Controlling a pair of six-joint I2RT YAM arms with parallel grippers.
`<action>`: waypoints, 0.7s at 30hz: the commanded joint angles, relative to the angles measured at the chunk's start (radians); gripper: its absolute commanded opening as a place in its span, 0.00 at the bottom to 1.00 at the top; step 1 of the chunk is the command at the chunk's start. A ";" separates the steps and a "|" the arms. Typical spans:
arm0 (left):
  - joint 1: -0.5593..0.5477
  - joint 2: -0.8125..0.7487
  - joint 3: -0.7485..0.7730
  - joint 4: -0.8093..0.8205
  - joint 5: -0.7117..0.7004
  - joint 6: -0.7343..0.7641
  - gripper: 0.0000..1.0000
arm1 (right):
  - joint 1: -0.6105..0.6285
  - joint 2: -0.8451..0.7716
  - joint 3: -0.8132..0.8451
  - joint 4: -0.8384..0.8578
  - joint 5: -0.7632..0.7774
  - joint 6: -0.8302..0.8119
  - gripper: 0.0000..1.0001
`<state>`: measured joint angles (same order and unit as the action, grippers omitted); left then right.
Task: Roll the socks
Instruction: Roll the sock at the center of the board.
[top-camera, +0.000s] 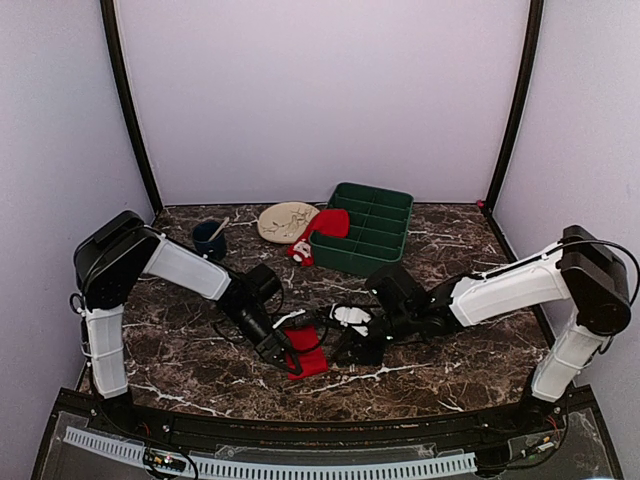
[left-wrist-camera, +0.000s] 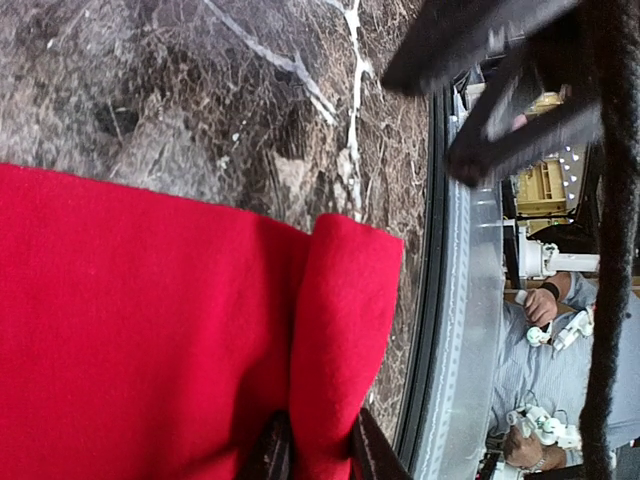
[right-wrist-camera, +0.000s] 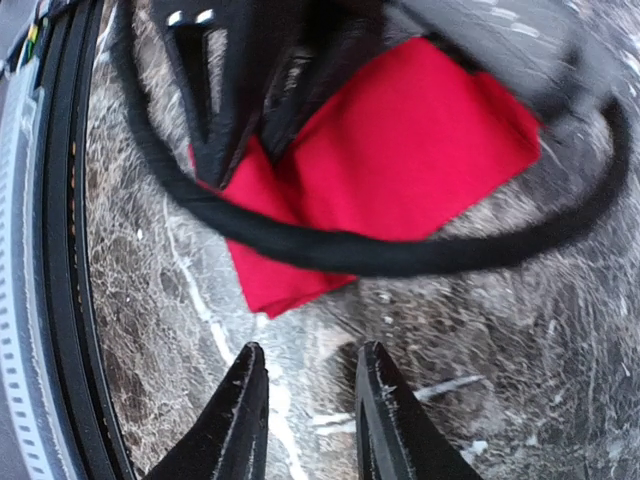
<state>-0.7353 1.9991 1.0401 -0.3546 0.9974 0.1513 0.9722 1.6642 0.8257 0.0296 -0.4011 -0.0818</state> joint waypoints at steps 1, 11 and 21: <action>0.003 0.044 0.001 -0.097 -0.040 0.031 0.21 | 0.066 0.011 0.021 -0.004 0.123 -0.079 0.30; 0.013 0.057 0.006 -0.120 -0.012 0.055 0.21 | 0.141 0.078 0.101 -0.051 0.187 -0.148 0.35; 0.012 0.072 0.007 -0.127 -0.007 0.065 0.21 | 0.163 0.135 0.176 -0.104 0.159 -0.185 0.37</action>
<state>-0.7235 2.0357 1.0588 -0.4259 1.0592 0.1905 1.1175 1.7752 0.9592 -0.0452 -0.2298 -0.2379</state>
